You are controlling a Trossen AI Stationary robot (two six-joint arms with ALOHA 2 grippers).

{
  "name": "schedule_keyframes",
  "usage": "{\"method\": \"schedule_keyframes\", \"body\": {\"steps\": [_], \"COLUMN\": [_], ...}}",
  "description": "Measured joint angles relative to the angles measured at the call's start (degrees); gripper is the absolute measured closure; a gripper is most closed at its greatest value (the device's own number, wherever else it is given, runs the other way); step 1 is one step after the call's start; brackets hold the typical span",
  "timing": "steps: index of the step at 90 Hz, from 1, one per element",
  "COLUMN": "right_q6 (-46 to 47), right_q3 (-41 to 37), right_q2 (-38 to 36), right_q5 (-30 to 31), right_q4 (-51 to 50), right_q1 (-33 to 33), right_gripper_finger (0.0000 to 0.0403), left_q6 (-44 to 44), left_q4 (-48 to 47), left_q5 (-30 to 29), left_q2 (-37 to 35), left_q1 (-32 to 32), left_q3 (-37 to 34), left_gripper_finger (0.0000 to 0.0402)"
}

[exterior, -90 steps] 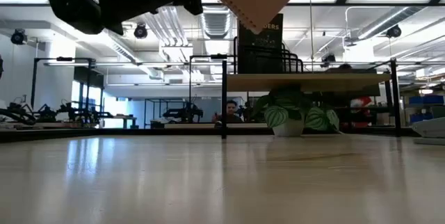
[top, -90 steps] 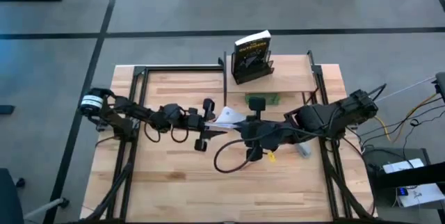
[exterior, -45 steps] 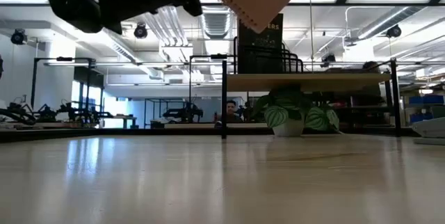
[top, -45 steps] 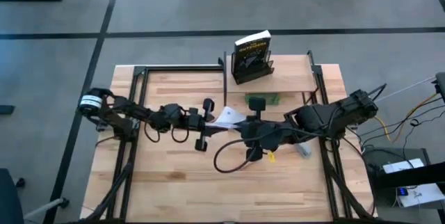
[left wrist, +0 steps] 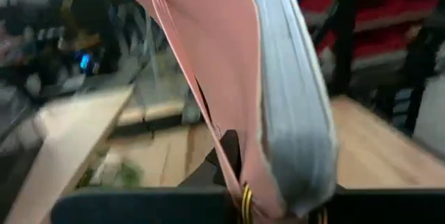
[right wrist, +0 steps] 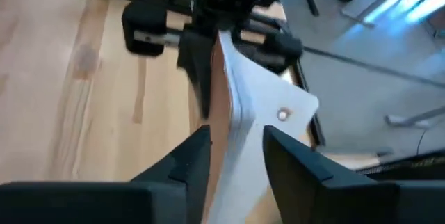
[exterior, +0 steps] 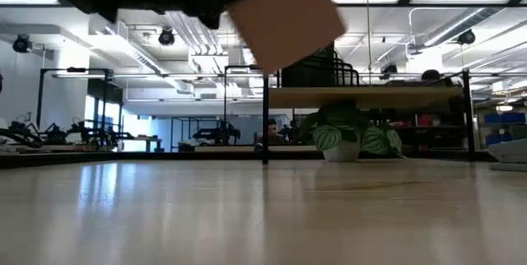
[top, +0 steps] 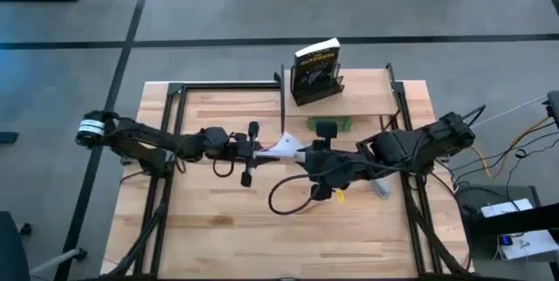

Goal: Stock shelves
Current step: Remove the pink notebook from the black desk organizer on the shelf

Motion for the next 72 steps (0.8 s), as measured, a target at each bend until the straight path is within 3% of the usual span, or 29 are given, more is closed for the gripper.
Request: {"method": "schedule_keyframes", "body": {"steps": [17,36,72], "right_q6": [6.8,7.1,11.8], "right_q3": [-1.2,-5.6,-12.0], "right_q2": [0.3,1.0,8.5], "right_q5": [-0.1,-0.1,-0.1], "right_q4": [-3.2,-3.0,0.5], "right_q1": [0.0,0.0,-1.3], "right_gripper_finger": [0.0246,0.024,0.0269], "left_q6": [-2.6,-7.3,-11.8], "left_q4": [-17.6,-32.6,-46.2], "left_q5": [-5.7,-8.1,-16.0], "left_q2": [-7.5,-13.3,-19.6], "left_q1": [0.0,0.0,0.0], "left_q3": [0.0,0.0,0.1], "left_gripper_finger": [0.0394,0.0394,0.0394]}}
